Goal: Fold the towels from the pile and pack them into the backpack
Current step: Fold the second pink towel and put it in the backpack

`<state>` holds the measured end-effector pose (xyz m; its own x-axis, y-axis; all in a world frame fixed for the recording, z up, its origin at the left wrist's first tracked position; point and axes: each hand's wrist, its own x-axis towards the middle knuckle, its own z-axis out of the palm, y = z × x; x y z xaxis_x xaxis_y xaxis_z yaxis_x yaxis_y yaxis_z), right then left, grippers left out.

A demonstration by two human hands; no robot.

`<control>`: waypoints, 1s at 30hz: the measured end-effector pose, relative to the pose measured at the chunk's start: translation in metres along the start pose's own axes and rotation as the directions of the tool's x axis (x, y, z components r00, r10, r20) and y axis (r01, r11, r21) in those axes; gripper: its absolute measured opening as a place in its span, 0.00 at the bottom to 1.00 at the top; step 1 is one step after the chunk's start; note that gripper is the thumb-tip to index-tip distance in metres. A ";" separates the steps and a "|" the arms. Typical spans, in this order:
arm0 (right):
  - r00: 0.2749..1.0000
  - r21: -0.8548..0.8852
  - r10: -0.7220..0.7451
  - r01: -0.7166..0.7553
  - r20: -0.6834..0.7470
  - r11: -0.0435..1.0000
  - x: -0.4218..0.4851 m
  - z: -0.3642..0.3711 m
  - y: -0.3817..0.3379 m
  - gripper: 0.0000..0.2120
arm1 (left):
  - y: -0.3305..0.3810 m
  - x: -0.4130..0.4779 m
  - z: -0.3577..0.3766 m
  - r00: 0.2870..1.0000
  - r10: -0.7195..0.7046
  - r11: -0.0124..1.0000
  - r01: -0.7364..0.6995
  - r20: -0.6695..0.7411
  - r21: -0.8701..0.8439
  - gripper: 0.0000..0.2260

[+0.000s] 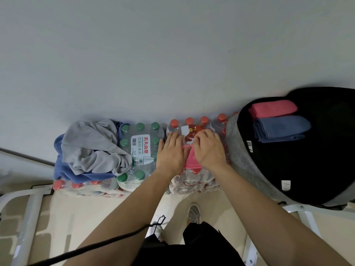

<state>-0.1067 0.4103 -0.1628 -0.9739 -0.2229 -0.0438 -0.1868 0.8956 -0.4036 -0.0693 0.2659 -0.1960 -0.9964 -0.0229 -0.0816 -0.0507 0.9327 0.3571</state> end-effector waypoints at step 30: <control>0.954 0.278 -0.046 -0.040 0.297 0.960 -0.055 -0.071 0.025 0.16 | 0.014 -0.002 -0.082 0.915 0.249 0.968 -0.220 0.318 -0.123 0.17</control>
<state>-0.0671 0.4720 -0.1058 -0.8819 -0.3682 -0.2944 -0.1042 0.7613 -0.6400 -0.0733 0.2495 -0.1145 -0.9026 0.3256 -0.2817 0.1621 0.8631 0.4783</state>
